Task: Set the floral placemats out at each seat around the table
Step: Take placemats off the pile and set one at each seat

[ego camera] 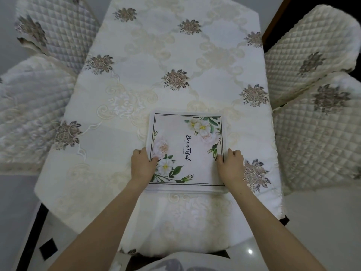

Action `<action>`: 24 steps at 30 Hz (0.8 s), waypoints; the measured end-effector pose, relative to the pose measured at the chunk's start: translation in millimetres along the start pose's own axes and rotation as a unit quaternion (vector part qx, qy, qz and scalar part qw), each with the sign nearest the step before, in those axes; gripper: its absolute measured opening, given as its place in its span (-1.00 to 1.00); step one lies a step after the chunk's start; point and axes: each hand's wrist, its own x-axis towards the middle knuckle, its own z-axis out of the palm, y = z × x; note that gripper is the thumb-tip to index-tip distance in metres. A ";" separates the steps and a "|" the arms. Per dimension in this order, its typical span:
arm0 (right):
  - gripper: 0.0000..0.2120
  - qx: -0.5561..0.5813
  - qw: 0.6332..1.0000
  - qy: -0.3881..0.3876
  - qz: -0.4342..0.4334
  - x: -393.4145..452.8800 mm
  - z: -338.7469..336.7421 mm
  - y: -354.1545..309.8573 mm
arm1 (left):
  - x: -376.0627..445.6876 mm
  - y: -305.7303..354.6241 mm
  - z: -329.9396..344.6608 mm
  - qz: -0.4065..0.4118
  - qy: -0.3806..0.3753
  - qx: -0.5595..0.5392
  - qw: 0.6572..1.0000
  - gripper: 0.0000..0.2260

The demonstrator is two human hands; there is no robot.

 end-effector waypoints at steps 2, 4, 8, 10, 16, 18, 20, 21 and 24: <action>-0.72 -0.001 1.000 0.000 0.005 -2.5 2.3 1.2 | 1.1 -1.7 -1.4 0.001 -0.004 -0.004 1.000 -0.68; -0.71 0.015 1.000 -0.009 0.017 -4.6 5.1 2.5 | 2.0 -2.6 -3.2 0.002 -0.011 -0.005 1.000 -0.68; -0.60 0.053 0.997 -0.018 0.050 -8.7 11.6 -1.9 | 2.8 1.3 -6.7 -0.018 -0.028 -0.020 0.999 -0.62; -0.55 0.058 0.996 -0.020 0.063 -10.7 13.7 -3.9 | 3.7 2.9 -8.7 -0.022 -0.035 -0.029 0.999 -0.61; -0.56 0.096 0.992 -0.043 0.068 -14.9 13.2 -2.7 | 5.0 1.0 -12.7 -0.026 -0.050 -0.032 0.998 -0.66; -0.60 0.105 0.990 -0.052 0.072 -12.3 10.8 -1.6 | 3.9 1.8 -11.9 -0.029 -0.047 -0.031 0.998 -0.71; -0.69 0.122 0.988 -0.050 0.082 -11.2 9.9 -1.1 | 1.6 1.4 -10.5 -0.032 -0.042 -0.030 0.998 -0.73; -0.72 0.127 0.987 -0.045 0.085 -12.0 9.8 -0.7 | -0.3 1.1 -9.4 -0.032 -0.038 -0.028 0.998 -0.73; -0.75 0.126 0.988 -0.035 0.084 -14.8 11.5 0.4 | -4.5 -2.3 -5.6 -0.023 -0.030 -0.038 0.999 -0.73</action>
